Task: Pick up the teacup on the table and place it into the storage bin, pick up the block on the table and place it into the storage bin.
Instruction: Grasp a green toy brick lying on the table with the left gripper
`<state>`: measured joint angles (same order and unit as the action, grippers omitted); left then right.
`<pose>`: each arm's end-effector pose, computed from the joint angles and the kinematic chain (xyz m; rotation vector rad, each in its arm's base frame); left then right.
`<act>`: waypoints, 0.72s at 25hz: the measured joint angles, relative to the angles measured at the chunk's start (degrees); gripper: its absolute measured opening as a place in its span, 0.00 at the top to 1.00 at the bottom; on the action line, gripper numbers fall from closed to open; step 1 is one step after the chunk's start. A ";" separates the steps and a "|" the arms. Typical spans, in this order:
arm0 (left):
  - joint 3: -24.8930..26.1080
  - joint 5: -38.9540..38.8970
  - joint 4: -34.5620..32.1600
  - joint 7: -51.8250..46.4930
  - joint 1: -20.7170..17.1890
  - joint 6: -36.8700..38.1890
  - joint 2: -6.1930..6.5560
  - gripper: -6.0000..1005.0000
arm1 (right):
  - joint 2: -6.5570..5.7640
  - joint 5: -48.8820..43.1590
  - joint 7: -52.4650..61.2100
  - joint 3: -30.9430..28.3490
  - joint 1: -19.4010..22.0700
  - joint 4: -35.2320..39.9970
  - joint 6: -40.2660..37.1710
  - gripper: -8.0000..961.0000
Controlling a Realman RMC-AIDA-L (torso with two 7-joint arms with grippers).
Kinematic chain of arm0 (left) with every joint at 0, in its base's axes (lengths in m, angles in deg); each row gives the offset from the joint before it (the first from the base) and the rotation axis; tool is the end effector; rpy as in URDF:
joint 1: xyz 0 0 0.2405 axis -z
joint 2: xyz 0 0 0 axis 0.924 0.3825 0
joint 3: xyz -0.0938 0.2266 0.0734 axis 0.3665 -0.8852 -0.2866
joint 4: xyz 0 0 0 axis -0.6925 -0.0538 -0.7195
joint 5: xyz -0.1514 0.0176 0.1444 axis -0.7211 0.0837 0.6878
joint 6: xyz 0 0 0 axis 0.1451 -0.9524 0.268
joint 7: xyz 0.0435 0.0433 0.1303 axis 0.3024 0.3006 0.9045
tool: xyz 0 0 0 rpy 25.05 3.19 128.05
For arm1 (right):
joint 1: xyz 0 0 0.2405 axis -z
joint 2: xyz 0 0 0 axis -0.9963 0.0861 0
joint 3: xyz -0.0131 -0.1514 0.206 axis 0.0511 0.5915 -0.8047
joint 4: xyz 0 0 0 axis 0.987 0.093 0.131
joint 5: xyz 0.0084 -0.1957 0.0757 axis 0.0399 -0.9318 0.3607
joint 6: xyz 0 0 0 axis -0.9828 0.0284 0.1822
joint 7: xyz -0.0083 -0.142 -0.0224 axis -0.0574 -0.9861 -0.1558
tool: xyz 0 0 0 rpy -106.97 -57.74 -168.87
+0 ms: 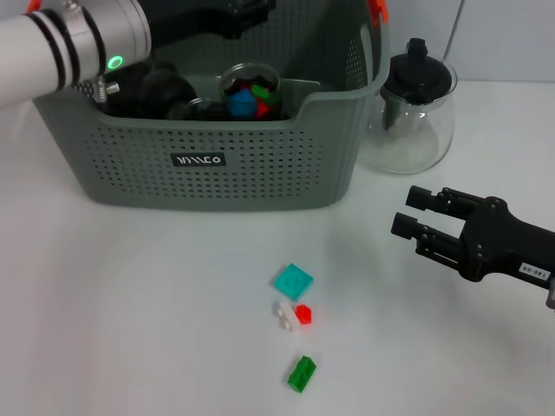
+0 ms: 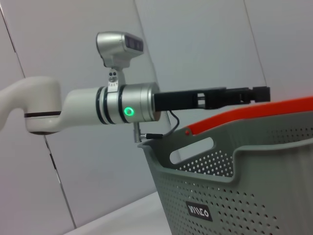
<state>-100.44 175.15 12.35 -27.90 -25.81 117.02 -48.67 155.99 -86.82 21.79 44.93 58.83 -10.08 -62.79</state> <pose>-0.1663 0.4507 0.0161 -2.2758 -0.4960 -0.6881 0.2782 0.2919 -0.0186 -2.5342 0.6289 1.0503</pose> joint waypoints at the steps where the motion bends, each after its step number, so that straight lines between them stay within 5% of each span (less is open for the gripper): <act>1: 0.02 -0.63 -0.29 -0.06 -0.50 0.51 -0.03 0.49 | -0.03 0.00 0.00 -0.02 0.01 0.00 0.00 0.42; 6: 3.76 -9.57 -2.87 2.45 -7.43 14.16 -0.76 0.43 | -0.01 0.04 0.07 -0.08 -0.03 0.01 0.00 0.42; 13: 9.61 -14.23 3.51 19.35 -19.82 44.67 0.33 0.42 | -0.03 0.08 0.09 -0.09 -0.15 0.00 0.39 0.42; 18: 10.75 -5.82 9.23 36.42 -25.82 46.45 -1.35 0.42 | 0.08 0.05 0.10 0.20 -0.36 0.01 1.12 0.42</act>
<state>-89.70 169.32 21.58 8.52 -51.63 163.47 -50.02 156.07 -86.77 21.90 45.13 58.47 -10.07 -61.67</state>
